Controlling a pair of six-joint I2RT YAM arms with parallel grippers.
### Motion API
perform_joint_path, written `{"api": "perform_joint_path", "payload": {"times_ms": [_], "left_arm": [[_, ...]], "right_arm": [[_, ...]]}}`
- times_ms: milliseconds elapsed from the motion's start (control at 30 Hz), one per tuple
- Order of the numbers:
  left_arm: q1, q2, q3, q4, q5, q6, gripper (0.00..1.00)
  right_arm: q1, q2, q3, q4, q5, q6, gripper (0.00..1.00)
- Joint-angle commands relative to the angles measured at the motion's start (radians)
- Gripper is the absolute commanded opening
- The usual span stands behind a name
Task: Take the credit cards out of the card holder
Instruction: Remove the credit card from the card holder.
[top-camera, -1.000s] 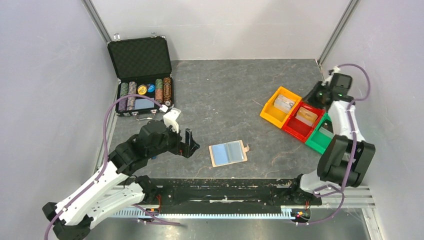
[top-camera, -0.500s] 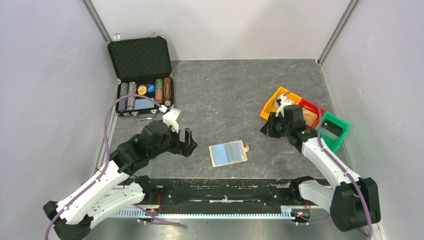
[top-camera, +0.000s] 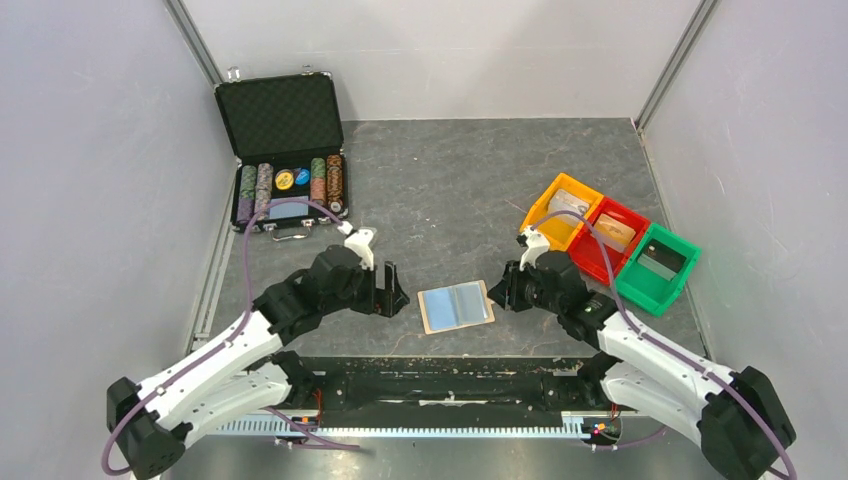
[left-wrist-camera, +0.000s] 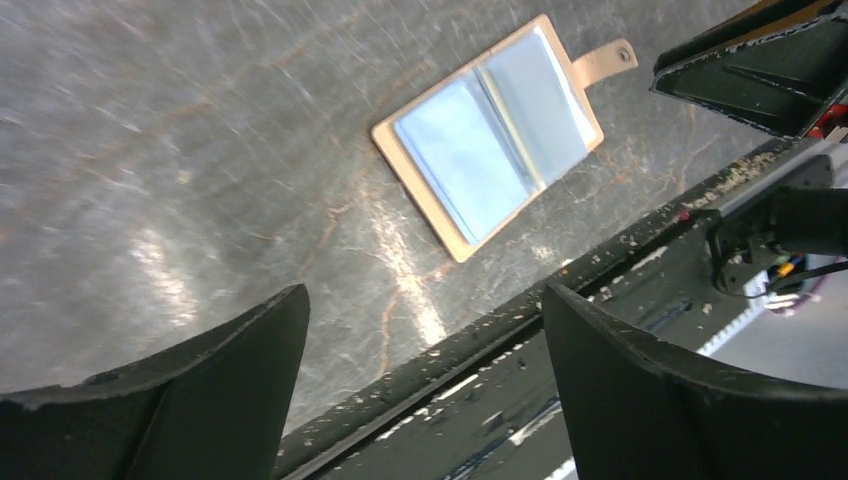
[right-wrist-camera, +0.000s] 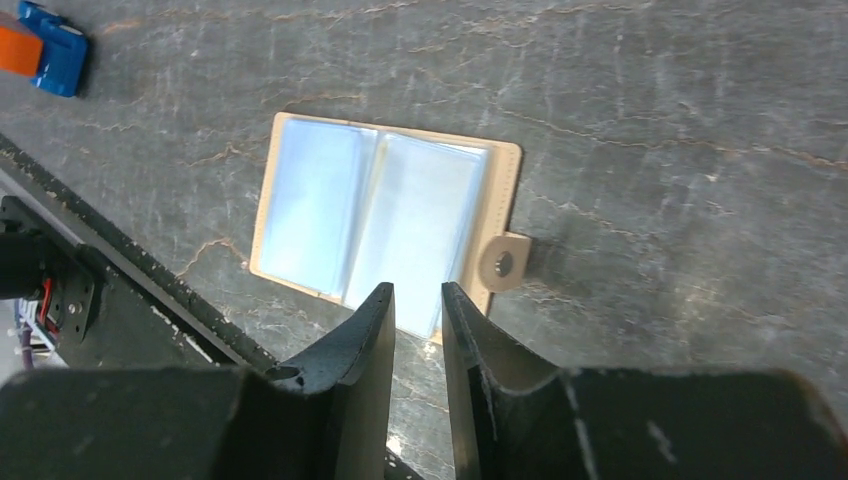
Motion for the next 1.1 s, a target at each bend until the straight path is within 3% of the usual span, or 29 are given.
{"api": "perform_joint_path", "payload": {"times_ms": [0, 100, 167, 300, 633, 1067], "left_arm": [[0.001, 0.056, -0.091, 0.266, 0.144, -0.14, 0.87], [0.001, 0.127, -0.121, 0.38, 0.172, -0.168, 0.66], [0.001, 0.165, -0.136, 0.442, 0.169, -0.174, 0.46], [0.001, 0.225, -0.169, 0.568, 0.189, -0.205, 0.3], [0.001, 0.424, -0.239, 0.804, 0.269, -0.264, 0.14], [0.001, 0.601, -0.274, 0.887, 0.288, -0.235, 0.12]], "right_arm": [[0.059, 0.003, -0.014, 0.138, 0.013, 0.034, 0.27], [0.085, 0.026, 0.01, 0.115, 0.024, 0.027, 0.27], [0.099, 0.043, 0.021, 0.103, 0.033, 0.016, 0.28], [0.115, 0.066, 0.003, 0.133, 0.028, 0.023, 0.28], [0.125, 0.142, -0.005, 0.155, 0.065, -0.017, 0.33], [0.125, 0.235, -0.023, 0.18, 0.093, -0.024, 0.36]]}}
